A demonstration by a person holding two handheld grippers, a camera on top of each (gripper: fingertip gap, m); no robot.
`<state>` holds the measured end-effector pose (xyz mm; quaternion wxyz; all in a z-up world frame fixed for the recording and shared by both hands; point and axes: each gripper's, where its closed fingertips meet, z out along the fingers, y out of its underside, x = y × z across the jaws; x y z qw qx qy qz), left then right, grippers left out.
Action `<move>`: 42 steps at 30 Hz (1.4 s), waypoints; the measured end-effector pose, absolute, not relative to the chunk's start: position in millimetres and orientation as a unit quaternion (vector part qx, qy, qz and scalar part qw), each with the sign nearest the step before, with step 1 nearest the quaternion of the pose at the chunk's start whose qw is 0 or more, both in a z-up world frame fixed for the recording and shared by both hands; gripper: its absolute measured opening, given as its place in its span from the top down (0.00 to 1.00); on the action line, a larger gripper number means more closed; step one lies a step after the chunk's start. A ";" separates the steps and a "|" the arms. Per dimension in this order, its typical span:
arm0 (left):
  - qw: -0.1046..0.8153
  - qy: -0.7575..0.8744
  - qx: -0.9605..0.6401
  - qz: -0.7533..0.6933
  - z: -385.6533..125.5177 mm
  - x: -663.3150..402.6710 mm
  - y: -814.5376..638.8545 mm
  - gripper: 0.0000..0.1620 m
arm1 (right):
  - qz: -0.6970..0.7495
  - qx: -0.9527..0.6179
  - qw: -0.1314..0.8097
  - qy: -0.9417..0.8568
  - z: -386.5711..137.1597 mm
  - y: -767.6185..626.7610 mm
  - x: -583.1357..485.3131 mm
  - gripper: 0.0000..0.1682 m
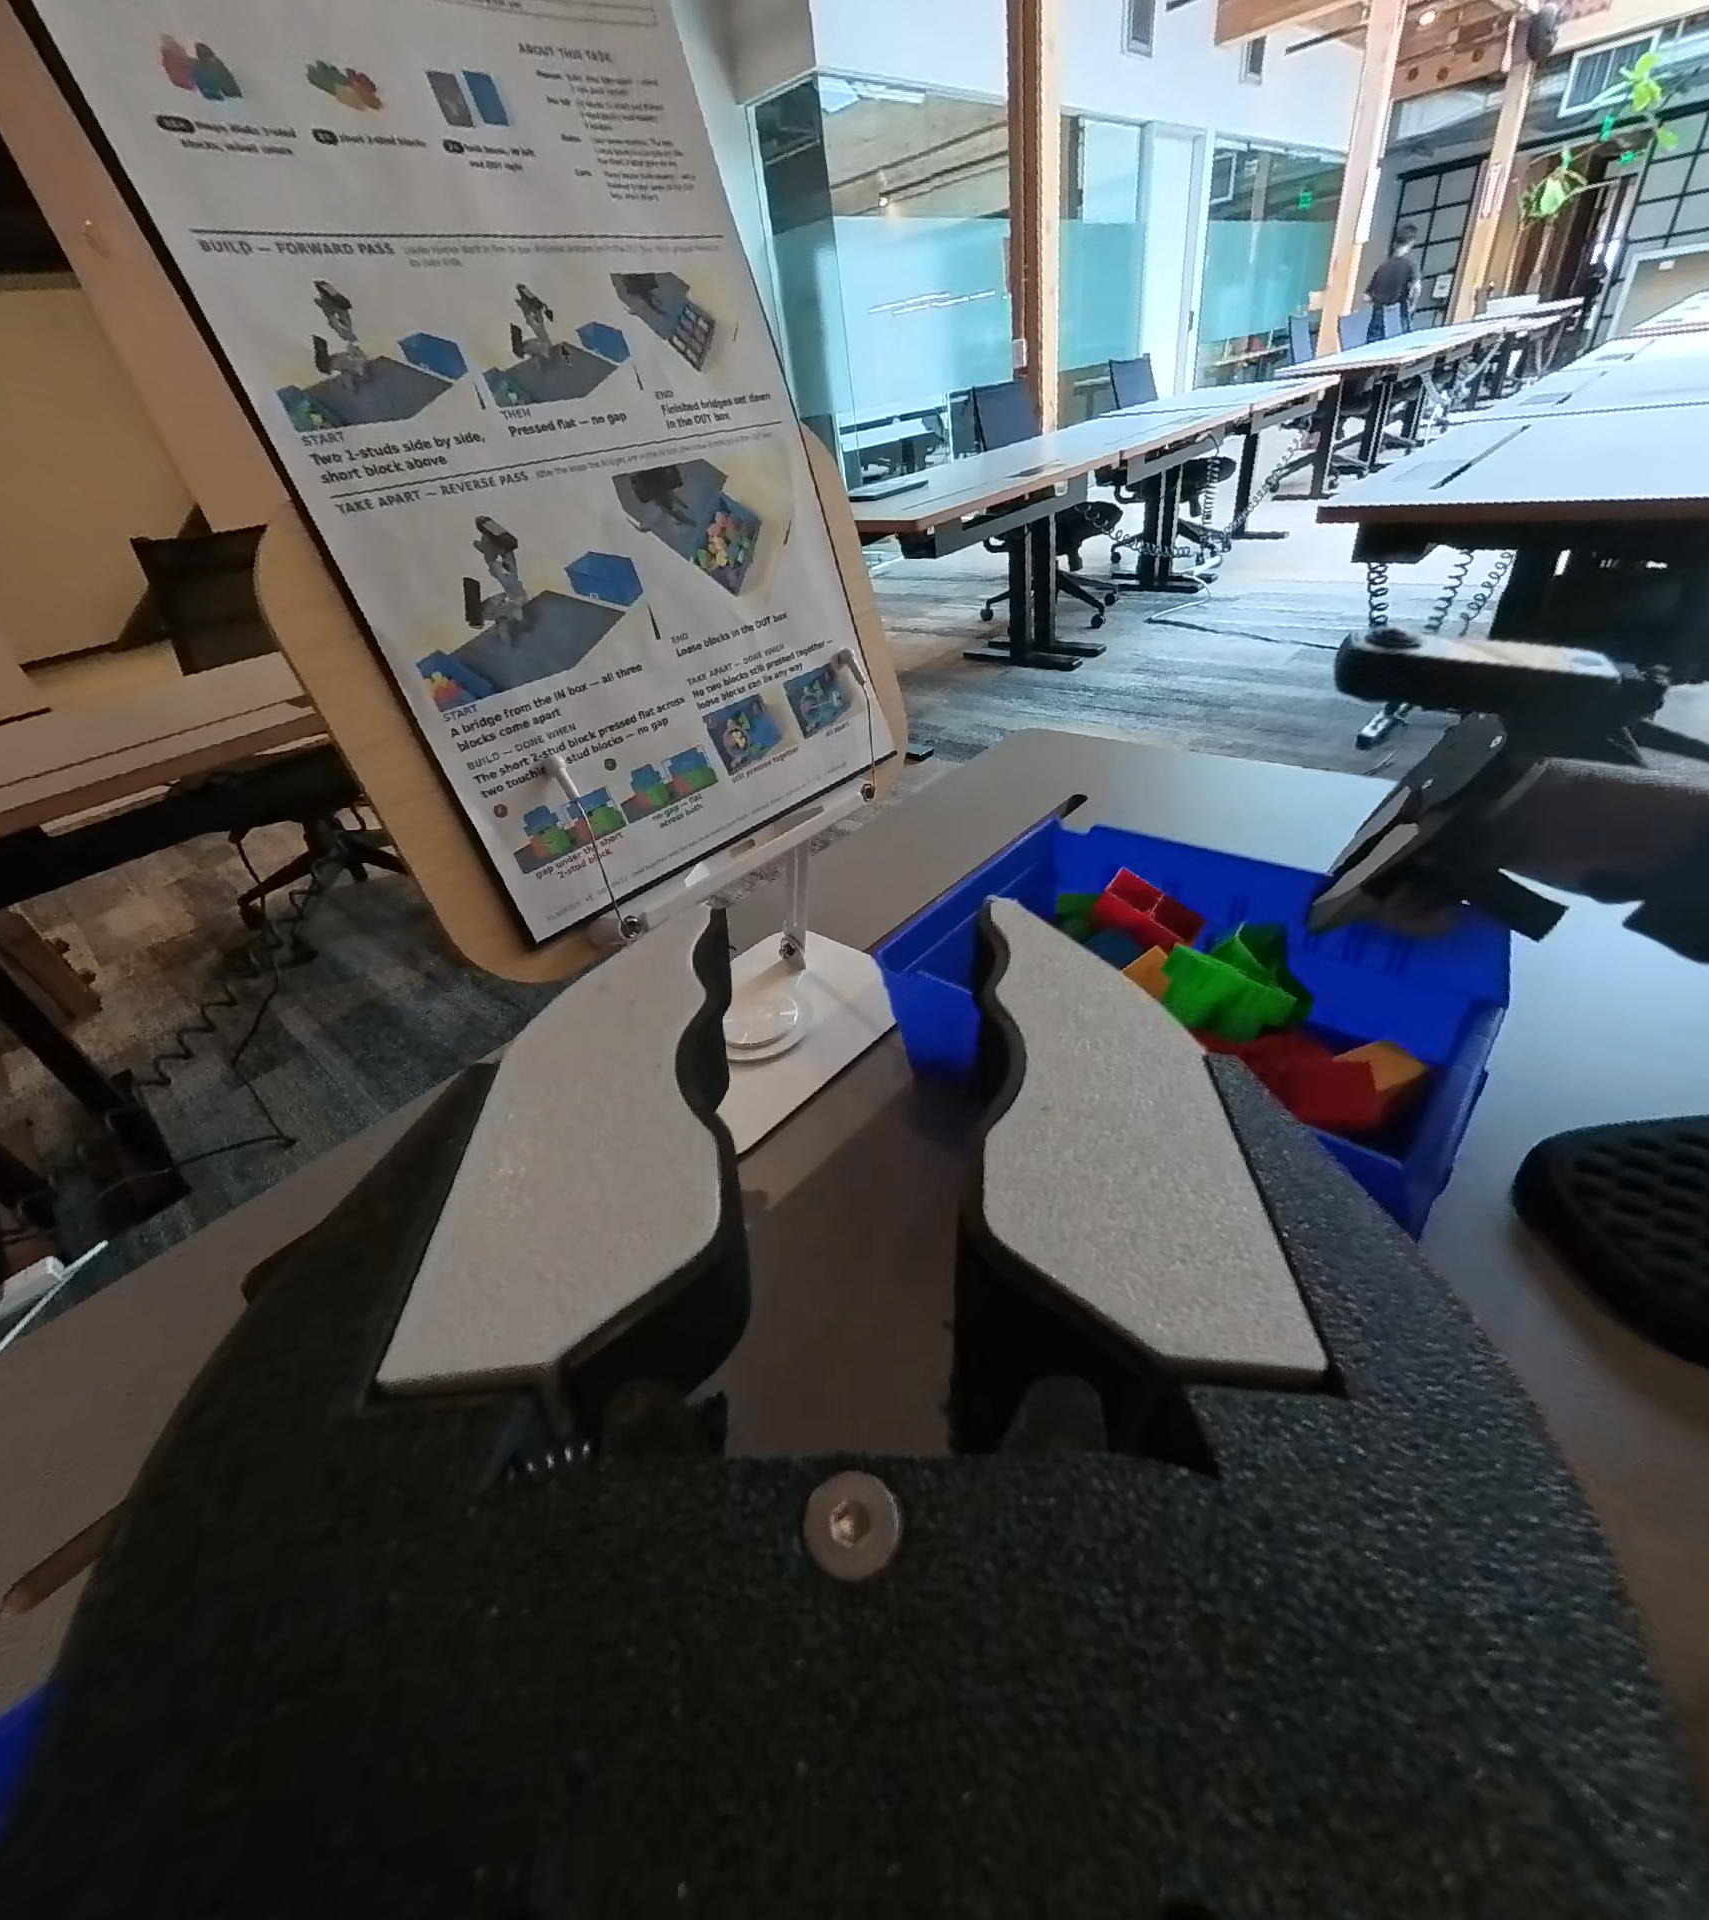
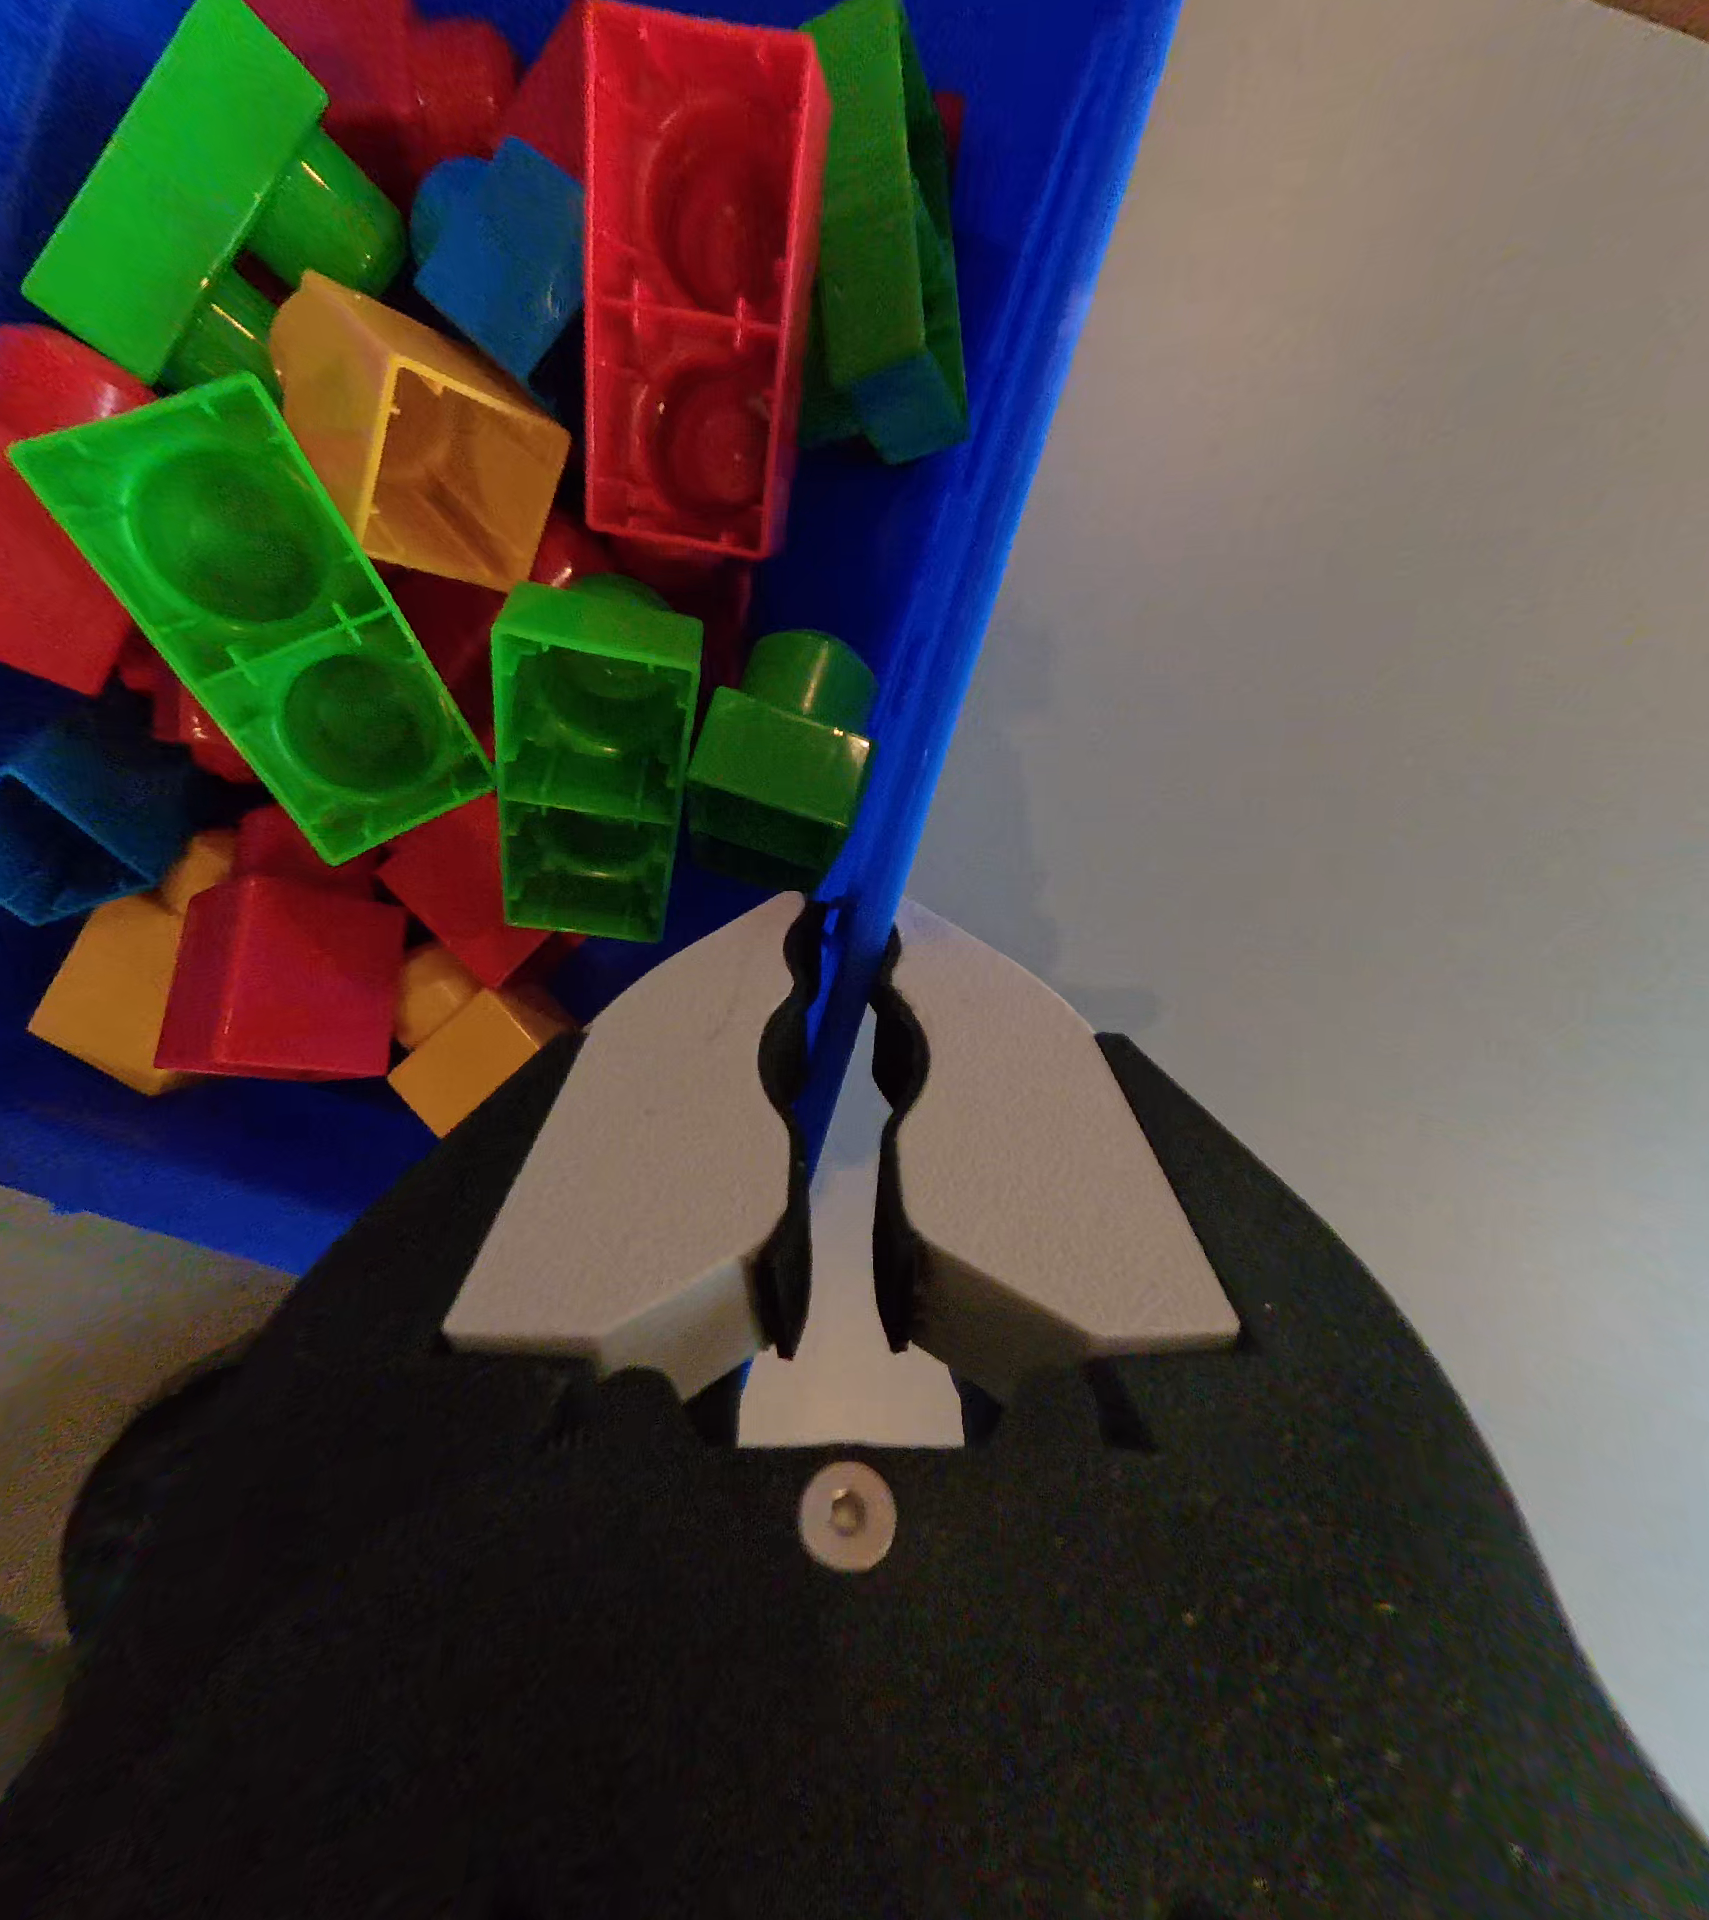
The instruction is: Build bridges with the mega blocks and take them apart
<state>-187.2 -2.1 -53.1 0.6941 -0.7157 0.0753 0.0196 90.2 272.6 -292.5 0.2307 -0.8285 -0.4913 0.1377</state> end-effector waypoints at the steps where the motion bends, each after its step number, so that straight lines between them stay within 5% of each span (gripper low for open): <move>1: 0.696 0.075 -0.714 0.019 -52.2 -187.2 -2.7 0.72 | 0.137 -0.828 0.232 -0.492 -292.5 269.6 87.4 0.96; 15: 0.694 0.058 -0.717 0.024 -54.9 -197.1 -8.1 0.73 | 0.125 -0.824 0.253 -0.491 -291.7 257.1 62.4 0.95; 25: 0.642 -0.051 -0.759 0.094 -76.7 -249.1 -26.8 0.68 | 0.096 -0.743 0.355 -0.559 -207.1 261.0 59.5 0.59; 34: 0.470 -0.138 -0.854 0.177 -135.6 -289.8 -59.3 0.70 | 0.189 -0.619 0.488 -0.586 -103.9 245.7 36.3 0.51; 42: 0.207 -0.165 -0.950 0.164 -231.2 -296.4 -102.3 0.66 | 0.268 -0.591 0.508 -0.567 -96.9 251.6 40.9 0.53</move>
